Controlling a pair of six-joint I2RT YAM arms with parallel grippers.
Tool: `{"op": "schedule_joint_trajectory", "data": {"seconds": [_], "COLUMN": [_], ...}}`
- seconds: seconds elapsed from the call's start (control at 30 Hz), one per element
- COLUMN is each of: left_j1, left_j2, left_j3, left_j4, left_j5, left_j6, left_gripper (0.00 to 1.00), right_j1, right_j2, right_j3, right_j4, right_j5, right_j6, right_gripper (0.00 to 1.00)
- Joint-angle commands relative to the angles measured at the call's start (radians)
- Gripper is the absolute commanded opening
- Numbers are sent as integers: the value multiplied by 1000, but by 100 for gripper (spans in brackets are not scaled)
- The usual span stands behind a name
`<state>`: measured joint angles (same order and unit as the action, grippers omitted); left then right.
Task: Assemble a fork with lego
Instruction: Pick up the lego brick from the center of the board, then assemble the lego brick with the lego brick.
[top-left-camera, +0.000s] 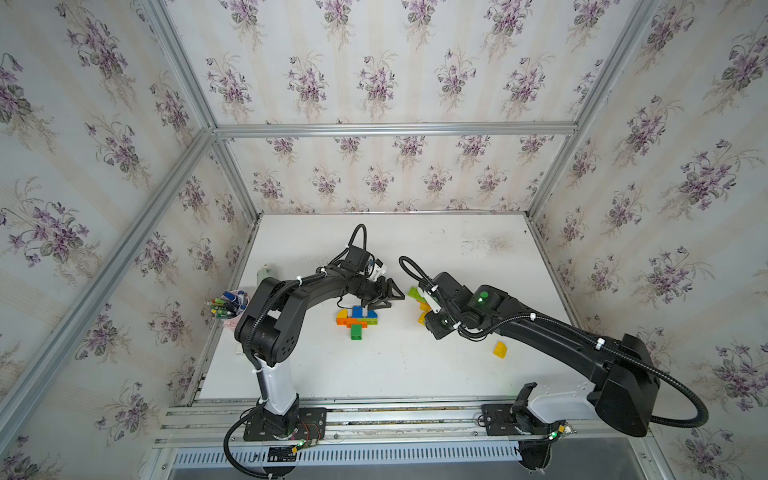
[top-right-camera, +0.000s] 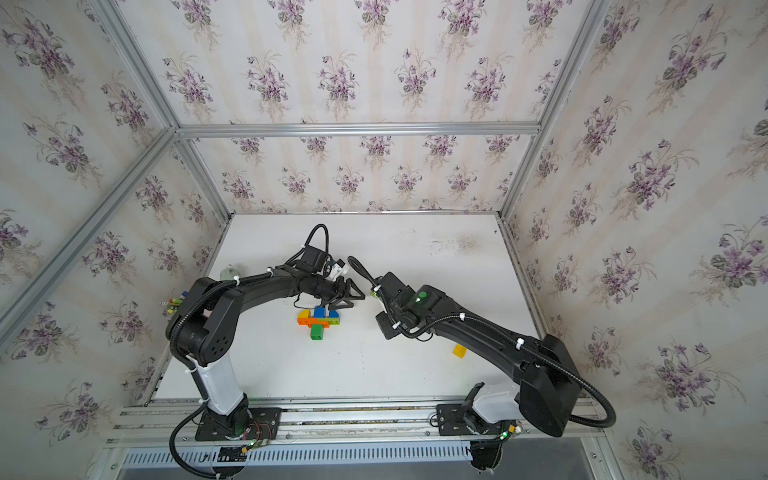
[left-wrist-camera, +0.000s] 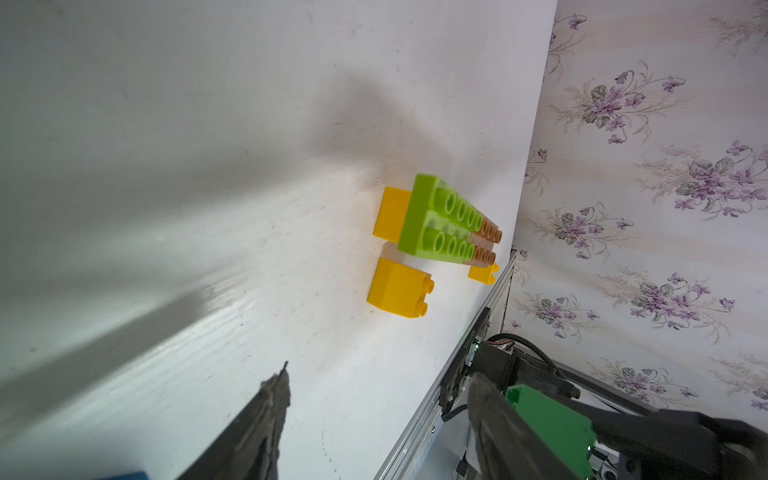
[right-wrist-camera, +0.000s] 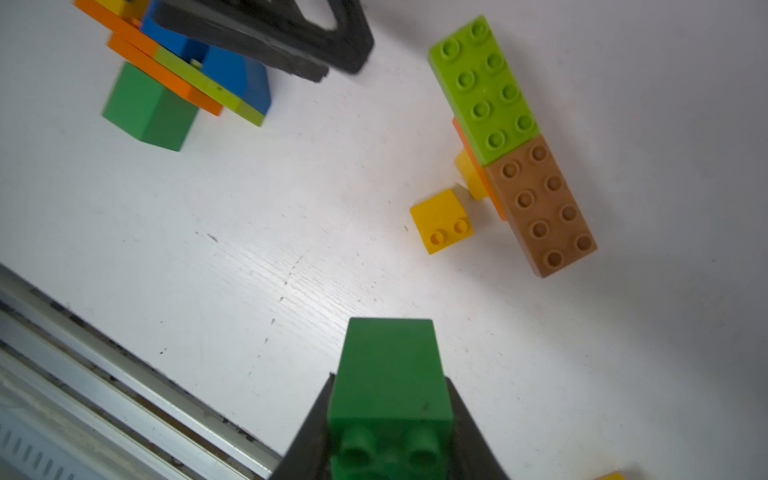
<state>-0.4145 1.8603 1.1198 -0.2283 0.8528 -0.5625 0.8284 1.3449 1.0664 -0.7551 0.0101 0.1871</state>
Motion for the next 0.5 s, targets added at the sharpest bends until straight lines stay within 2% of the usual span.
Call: {"op": "schedule_joint_trajectory", "data": {"seconds": [0.0,0.07,0.2,0.3,0.47], "left_j1": [3,3,4,4,-1], "left_j2": [3,12,35,54,100], "left_j3": [17,31,63,88,138], "left_j4": [1,-2,-6,-9,-8], "left_j5": [5,12,28,39,64], "left_j6": [8,7,-1,-6,-19], "left_gripper": [70,70,70,71,71], "right_j1": [-44,-59,-61,-79,-181], "right_j2": [3,27,62,104,184], "right_j3": [61,99,121,128,180], "right_j4": [12,-3,15,17,-4], "right_j5": [-28,-3,43,65,-27], "right_j6": [-116,-152,-225,-280,-401], "right_gripper": [19,26,34,33,26]}}
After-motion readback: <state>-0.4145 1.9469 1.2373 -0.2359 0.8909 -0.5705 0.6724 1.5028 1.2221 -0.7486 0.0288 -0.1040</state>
